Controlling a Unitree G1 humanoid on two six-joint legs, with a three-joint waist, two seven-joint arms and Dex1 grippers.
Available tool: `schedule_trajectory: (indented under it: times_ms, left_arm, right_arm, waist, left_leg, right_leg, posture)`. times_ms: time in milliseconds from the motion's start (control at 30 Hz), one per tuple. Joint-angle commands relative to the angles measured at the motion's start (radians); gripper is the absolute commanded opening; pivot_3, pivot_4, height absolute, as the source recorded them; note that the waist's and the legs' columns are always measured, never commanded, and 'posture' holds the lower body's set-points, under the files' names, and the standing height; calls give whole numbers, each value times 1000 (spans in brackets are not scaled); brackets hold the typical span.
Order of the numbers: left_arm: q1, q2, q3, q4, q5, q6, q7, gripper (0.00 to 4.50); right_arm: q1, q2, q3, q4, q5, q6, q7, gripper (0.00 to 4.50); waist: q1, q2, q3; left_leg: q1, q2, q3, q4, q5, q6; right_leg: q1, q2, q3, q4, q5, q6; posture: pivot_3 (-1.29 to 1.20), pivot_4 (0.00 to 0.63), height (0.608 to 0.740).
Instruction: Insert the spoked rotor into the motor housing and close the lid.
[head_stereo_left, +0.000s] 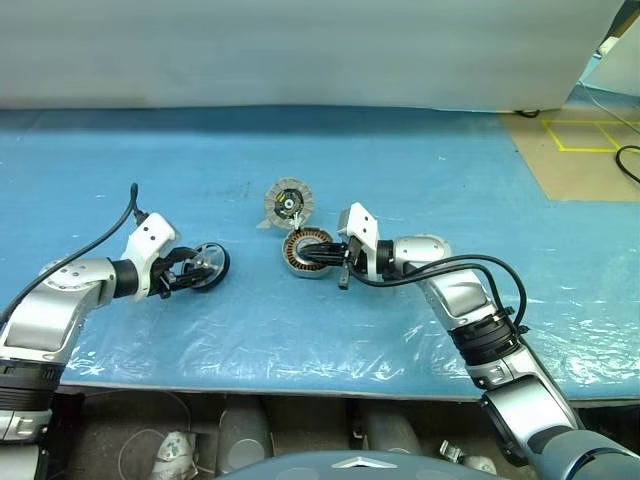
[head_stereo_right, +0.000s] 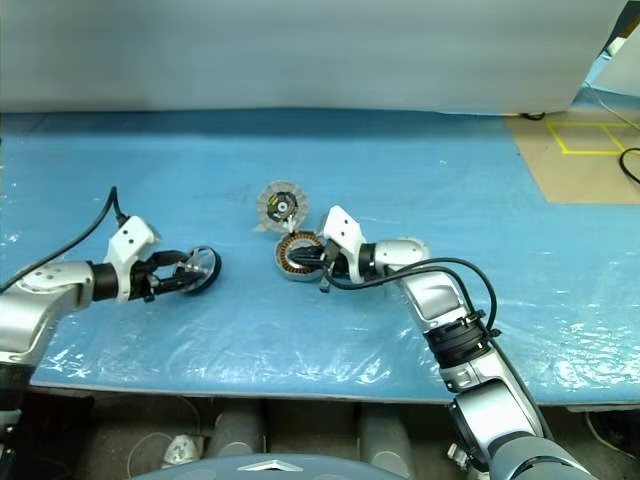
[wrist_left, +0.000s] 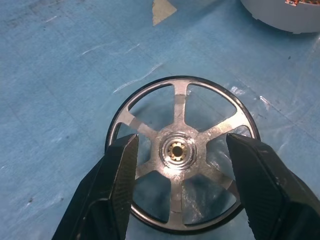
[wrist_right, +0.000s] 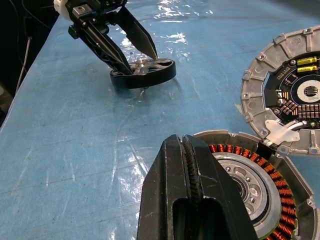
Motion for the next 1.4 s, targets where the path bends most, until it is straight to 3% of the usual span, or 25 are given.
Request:
schedule_trajectory:
  times_ms: [33,133,400,733,867,967,1200,1400]
  left_arm:
    - [-25,-6,-37,36,38,7,9,2994]
    - [-55,-13,-77,78,61,40,10,2994]
    - [-101,-15,-104,71,56,94,-36,1393]
    - [-201,11,-59,-14,-45,106,-168,1381]
    - [-295,-36,-60,-4,-103,83,-220,1381]
    - [-354,-122,-88,26,-119,44,-226,1381]
    - [-403,-237,-187,101,-67,-19,-252,1381]
    - [-436,-295,-200,211,-19,-126,-242,1381]
  right_arm:
    - [-21,0,-20,-27,11,-18,-4,0]
    - [-23,2,-22,-24,10,-20,-9,0]
    - [-29,-3,-28,-17,8,-28,-16,0]
    - [-37,-37,-78,-40,38,-11,-15,0]
    - [-12,-86,-118,-54,47,-3,-9,0]
    - [26,-134,-144,-76,54,-3,6,0]
    - [117,-231,-153,-136,38,-22,26,0]
    - [165,-263,-158,-190,46,-14,15,0]
  waist:
    - [0,0,0]
    - [0,0,0]
    - [18,8,-5]
    - [23,7,-4]
    - [23,6,-4]
    - [23,6,-4]
    - [19,6,-4]
    - [23,6,-4]
  left_leg:
    - [0,0,0,0,0,0]
    - [1,0,0,0,0,0]
    - [8,-2,0,0,0,0]
    - [1,-2,0,-1,0,0]
    - [-2,-2,-1,0,0,0]
    - [-2,-2,-1,-1,0,0]
    - [-2,-1,-1,-2,0,0]
    - [-1,-2,-1,-1,0,0]
  right_leg:
    - [0,0,0,0,0,0]
    - [0,0,0,0,0,0]
    - [8,-1,1,1,0,0]
    - [2,-1,0,-1,0,0]
    - [0,0,-1,-1,0,0]
    - [0,0,0,-1,0,0]
    - [0,0,0,-1,0,0]
    - [0,0,0,-1,0,0]
  posture:
    - [0,150,740]
    - [0,150,740]
    - [0,150,740]
    - [0,150,740]
    - [0,150,740]
    - [0,150,740]
    - [0,150,740]
    - [0,150,740]
